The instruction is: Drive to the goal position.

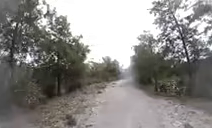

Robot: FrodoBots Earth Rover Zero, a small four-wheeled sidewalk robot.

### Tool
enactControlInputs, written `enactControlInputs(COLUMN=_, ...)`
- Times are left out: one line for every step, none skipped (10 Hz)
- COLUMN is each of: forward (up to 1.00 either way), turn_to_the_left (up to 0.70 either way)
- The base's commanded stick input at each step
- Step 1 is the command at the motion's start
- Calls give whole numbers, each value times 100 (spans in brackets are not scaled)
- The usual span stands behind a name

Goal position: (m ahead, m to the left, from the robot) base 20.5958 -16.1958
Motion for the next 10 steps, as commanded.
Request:
enactControlInputs(forward=60, turn_to_the_left=0)
enactControlInputs(forward=60, turn_to_the_left=0)
enactControlInputs(forward=60, turn_to_the_left=0)
enactControlInputs(forward=60, turn_to_the_left=0)
enactControlInputs(forward=60, turn_to_the_left=0)
enactControlInputs(forward=60, turn_to_the_left=0)
enactControlInputs(forward=60, turn_to_the_left=0)
enactControlInputs(forward=60, turn_to_the_left=0)
enactControlInputs(forward=60, turn_to_the_left=0)
enactControlInputs(forward=60, turn_to_the_left=0)
